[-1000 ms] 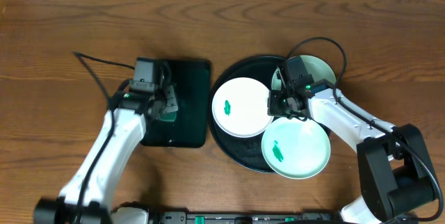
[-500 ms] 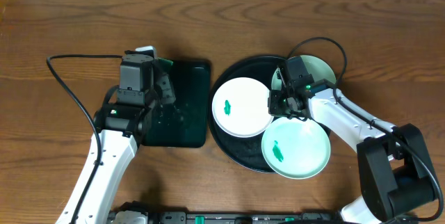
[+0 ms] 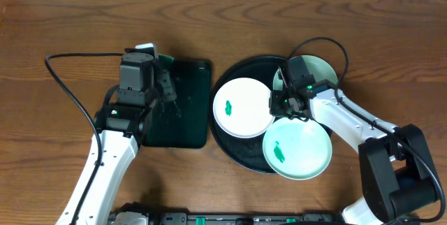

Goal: Clean dirty plates on tray and stack at the side
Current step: 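Lift the green sponge up off the black tray with the left gripper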

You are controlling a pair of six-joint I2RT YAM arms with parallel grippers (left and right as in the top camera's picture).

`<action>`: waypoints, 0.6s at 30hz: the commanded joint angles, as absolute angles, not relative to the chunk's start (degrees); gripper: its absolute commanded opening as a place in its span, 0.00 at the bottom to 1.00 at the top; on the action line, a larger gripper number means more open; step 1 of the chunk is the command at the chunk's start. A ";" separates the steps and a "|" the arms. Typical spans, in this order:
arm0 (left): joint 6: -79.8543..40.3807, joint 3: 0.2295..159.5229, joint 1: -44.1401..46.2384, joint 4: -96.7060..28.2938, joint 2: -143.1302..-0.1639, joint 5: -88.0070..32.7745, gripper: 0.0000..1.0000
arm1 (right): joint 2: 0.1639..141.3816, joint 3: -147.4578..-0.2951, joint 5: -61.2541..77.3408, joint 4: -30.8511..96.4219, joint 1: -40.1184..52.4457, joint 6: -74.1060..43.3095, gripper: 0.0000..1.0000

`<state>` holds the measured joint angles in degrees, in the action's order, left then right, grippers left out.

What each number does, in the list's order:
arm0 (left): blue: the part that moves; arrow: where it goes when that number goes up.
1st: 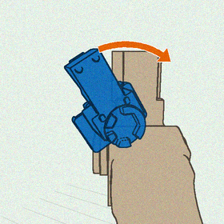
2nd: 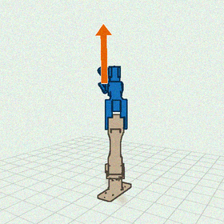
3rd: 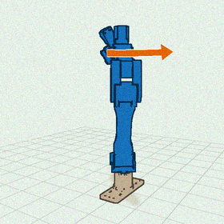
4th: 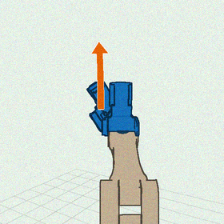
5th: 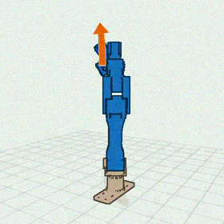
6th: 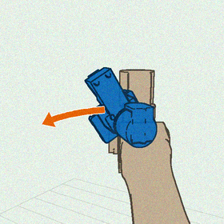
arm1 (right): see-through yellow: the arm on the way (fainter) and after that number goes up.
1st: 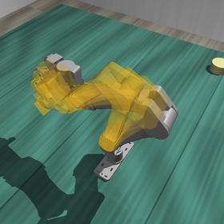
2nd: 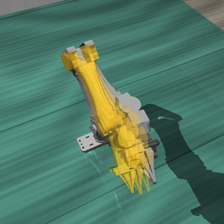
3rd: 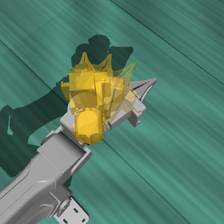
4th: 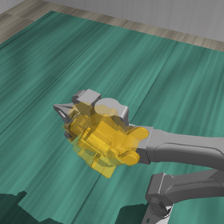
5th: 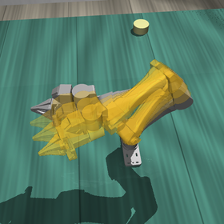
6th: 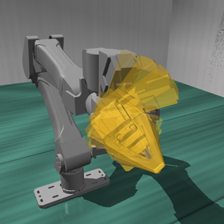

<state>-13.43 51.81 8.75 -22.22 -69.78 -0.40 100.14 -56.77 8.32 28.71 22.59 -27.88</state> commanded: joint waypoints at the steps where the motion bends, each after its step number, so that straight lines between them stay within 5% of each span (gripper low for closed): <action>1: -12.51 51.66 8.82 -23.35 -70.00 0.47 0.07 | 100.44 -56.40 7.97 28.49 23.35 -27.79 0.18; 8: -12.75 51.53 8.82 -27.18 -70.00 -1.04 0.07 | 100.44 -56.40 7.97 28.49 23.35 -27.81 0.25; 18: -14.26 50.85 8.82 -28.25 -70.63 -3.64 0.07 | 100.44 -56.40 7.99 28.47 23.35 -27.81 0.06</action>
